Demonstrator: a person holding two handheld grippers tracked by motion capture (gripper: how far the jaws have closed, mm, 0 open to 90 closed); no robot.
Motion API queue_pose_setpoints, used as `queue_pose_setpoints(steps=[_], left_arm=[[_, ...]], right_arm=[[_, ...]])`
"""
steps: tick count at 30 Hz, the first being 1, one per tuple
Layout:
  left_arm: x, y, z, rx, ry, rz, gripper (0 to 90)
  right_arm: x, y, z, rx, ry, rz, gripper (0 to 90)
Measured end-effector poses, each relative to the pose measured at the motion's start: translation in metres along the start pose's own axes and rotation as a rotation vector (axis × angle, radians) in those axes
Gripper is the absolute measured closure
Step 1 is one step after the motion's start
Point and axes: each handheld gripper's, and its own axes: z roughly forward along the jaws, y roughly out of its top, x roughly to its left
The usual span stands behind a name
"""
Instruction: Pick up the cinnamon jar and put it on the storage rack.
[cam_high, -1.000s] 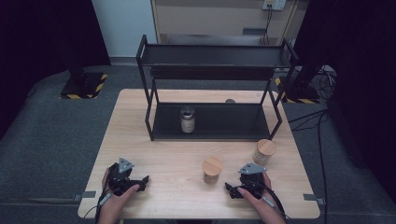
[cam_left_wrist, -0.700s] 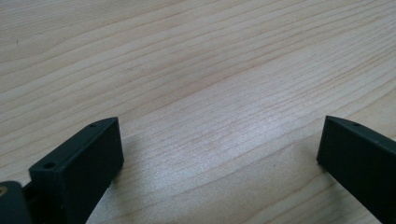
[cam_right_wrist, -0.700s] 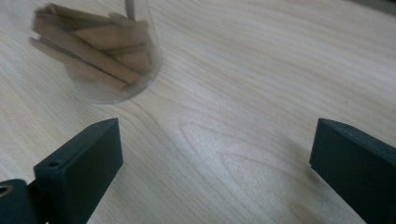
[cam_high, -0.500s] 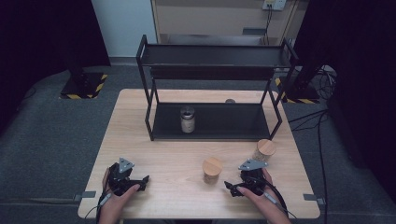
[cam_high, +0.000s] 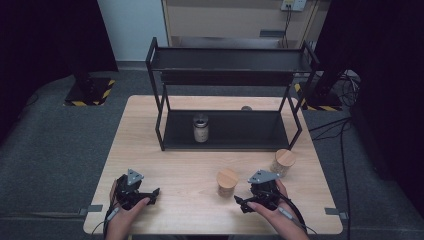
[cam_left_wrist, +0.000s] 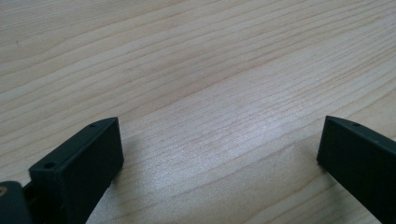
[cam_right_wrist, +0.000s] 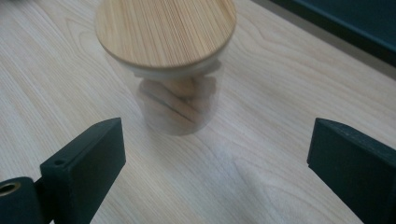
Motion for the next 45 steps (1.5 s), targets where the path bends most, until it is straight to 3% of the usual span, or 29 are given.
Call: queue_pose_setpoints(steps=[7, 22, 45], left_arm=[[0.0, 0.0, 0.0, 0.0, 0.0, 0.0, 0.0], [0.0, 0.0, 0.0, 0.0, 0.001, 0.0, 0.0], [-0.001, 0.0, 0.0, 0.0, 0.003, -0.002, 0.0]], right_arm=[[0.006, 0.006, 0.001, -0.013, 0.009, -0.021, 4.8], [0.016, 0.005, 0.021, -0.062, 0.038, -0.015, 5.2], [0.023, -0.014, 0.054, -0.153, 0.007, 0.009, 10.8]])
